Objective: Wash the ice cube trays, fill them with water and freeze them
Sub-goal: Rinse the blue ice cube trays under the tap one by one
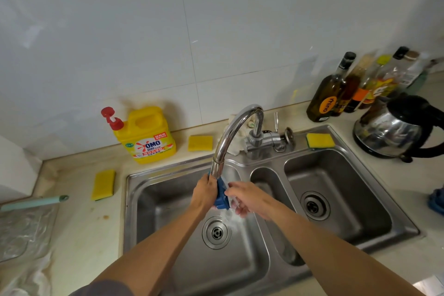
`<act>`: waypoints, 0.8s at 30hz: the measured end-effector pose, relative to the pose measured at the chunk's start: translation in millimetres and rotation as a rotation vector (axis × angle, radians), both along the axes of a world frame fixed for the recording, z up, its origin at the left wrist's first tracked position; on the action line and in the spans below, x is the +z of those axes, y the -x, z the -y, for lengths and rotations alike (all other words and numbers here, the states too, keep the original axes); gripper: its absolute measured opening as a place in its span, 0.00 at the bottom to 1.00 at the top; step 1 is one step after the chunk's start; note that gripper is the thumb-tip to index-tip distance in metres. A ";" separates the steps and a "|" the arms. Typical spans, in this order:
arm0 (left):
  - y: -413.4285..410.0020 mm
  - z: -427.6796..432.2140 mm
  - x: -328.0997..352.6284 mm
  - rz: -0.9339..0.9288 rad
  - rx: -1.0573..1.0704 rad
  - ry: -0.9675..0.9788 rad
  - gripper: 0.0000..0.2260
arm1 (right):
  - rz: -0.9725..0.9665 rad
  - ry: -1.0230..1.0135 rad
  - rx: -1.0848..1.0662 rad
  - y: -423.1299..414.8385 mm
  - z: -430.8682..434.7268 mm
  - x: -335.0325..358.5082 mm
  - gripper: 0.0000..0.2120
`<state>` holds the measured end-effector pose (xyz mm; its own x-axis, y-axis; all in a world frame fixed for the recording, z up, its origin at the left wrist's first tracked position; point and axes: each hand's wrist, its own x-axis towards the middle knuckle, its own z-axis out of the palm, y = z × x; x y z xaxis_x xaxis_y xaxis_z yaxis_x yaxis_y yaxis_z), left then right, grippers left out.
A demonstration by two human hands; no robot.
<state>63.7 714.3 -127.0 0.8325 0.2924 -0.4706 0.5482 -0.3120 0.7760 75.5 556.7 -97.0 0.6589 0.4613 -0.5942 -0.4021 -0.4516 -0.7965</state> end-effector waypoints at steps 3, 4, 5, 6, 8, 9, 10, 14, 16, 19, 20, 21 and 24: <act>-2.8 5.9 6.4 0.092 0.023 -0.003 0.14 | -0.014 -0.062 -0.105 1.2 -5.2 0.8 0.13; -2.4 7.9 7.6 0.126 0.021 0.019 0.13 | -0.021 -0.066 -0.133 1.9 -6.5 1.0 0.14; -1.1 9.6 7.1 0.149 0.021 0.073 0.13 | -0.015 -0.055 -0.152 3.0 -7.5 0.9 0.15; 0.8 11.3 6.2 0.161 0.026 0.158 0.13 | 0.002 -0.038 -0.157 4.1 -8.1 0.7 0.17; 4.1 13.1 4.9 0.162 0.038 0.302 0.13 | 0.038 -0.012 -0.150 5.0 -7.5 0.1 0.19; 4.7 13.1 3.9 0.159 0.044 0.322 0.13 | 0.049 -0.006 -0.146 5.2 -6.5 0.4 0.20; 4.7 12.6 2.9 0.148 0.047 0.316 0.14 | 0.061 -0.003 -0.142 5.3 -5.4 0.5 0.20; 1.0 1.4 -0.8 0.016 0.019 0.274 0.17 | 0.092 0.043 -0.116 6.2 -4.6 2.2 0.21; 1.3 -5.0 -0.9 -0.032 -0.059 0.229 0.16 | 0.015 0.039 -0.089 5.9 -2.1 4.0 0.20; 3.0 -10.2 -1.8 0.063 -0.115 0.074 0.17 | -0.170 -0.123 -0.167 4.8 5.4 4.4 0.17; 3.5 -10.7 -1.8 0.088 -0.113 0.091 0.17 | -0.176 -0.145 -0.181 4.2 7.3 2.6 0.18; 4.4 -10.6 -2.1 0.096 -0.119 0.130 0.17 | -0.156 -0.122 -0.172 4.0 8.3 0.0 0.21; 7.6 -16.0 -3.3 0.068 -0.204 0.100 0.16 | -0.070 0.006 -0.117 2.3 8.8 -9.1 0.29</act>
